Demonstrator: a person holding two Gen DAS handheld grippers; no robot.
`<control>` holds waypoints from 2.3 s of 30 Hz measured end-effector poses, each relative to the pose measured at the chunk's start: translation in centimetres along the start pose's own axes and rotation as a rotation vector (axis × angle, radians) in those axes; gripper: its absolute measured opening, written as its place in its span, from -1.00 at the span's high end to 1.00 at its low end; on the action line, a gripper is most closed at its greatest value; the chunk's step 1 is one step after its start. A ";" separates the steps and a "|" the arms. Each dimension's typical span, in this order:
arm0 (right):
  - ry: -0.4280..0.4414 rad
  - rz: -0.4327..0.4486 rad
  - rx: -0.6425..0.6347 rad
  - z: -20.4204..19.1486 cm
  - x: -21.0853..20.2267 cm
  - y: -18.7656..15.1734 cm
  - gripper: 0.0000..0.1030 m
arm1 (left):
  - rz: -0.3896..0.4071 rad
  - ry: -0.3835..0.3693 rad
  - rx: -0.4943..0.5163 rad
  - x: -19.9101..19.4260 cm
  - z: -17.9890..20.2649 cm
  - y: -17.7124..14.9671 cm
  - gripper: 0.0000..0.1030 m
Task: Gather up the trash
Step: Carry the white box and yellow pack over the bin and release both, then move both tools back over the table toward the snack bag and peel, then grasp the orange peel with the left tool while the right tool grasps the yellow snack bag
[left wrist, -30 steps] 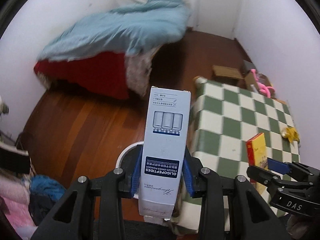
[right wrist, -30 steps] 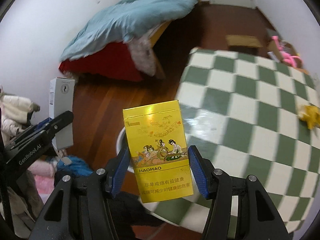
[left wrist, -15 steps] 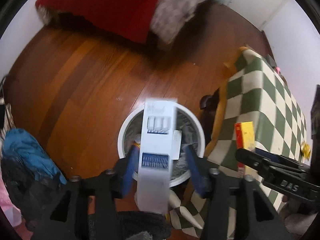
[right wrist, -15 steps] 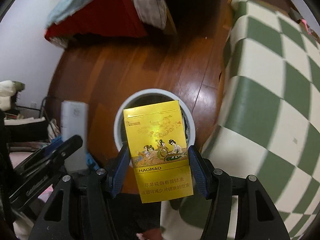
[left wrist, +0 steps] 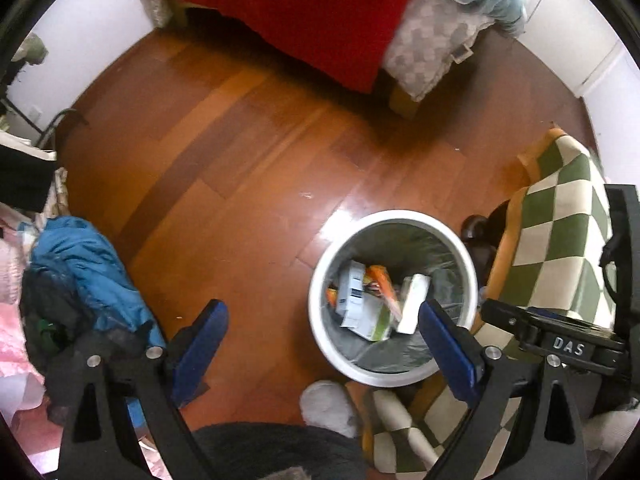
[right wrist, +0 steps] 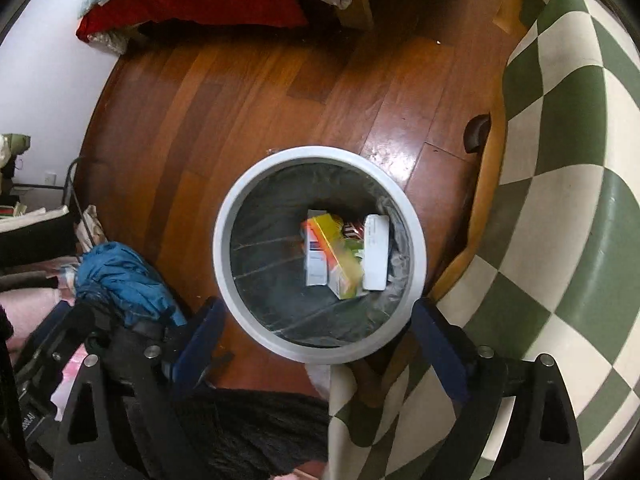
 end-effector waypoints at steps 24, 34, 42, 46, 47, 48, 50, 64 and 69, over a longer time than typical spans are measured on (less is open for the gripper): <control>-0.082 0.185 -0.125 -1.7 -13.3 -8.7 -0.96 | 0.137 0.060 0.070 -8.5 0.7 -3.7 -0.88; 0.033 0.309 -0.153 -2.9 -21.4 -13.7 -0.96 | 0.233 0.041 0.074 -15.7 1.4 -6.4 -0.88; 0.166 0.397 -0.037 1.3 -28.1 -17.6 -0.96 | 0.286 0.001 0.140 -19.6 5.9 -8.6 -0.88; 0.151 0.447 0.076 8.1 -31.7 -18.7 -0.96 | 0.303 -0.025 0.205 -19.8 11.1 -9.0 -0.88; 0.139 0.461 0.103 9.9 -32.6 -18.9 -0.96 | 0.309 -0.026 0.241 -19.4 13.7 -9.2 -0.88; 0.124 0.475 0.134 12.0 -33.5 -19.0 -0.96 | 0.305 -0.028 0.263 -19.1 15.7 -9.3 -0.88; 0.075 0.513 0.221 17.9 -35.9 -19.5 -0.96 | 0.304 -0.039 0.310 -18.4 20.2 -9.6 -0.88; -0.029 0.531 0.633 49.6 -39.1 -13.5 -0.55 | 0.164 -0.026 0.580 -11.7 44.6 -12.5 -1.00; -0.003 0.487 0.631 51.5 -36.7 -12.0 -0.22 | 0.187 -0.007 0.610 -12.5 46.7 -12.6 -1.00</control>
Point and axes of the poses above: each gripper's, at about its wrist camera, not at the fingertips, and x roughly the way its jaws point, z to its right, y to its top, the point moved 4 cm from there along x, roughly the way its jaws point, and after that the axes turned 15 degrees about y, right-handed, at the moved point
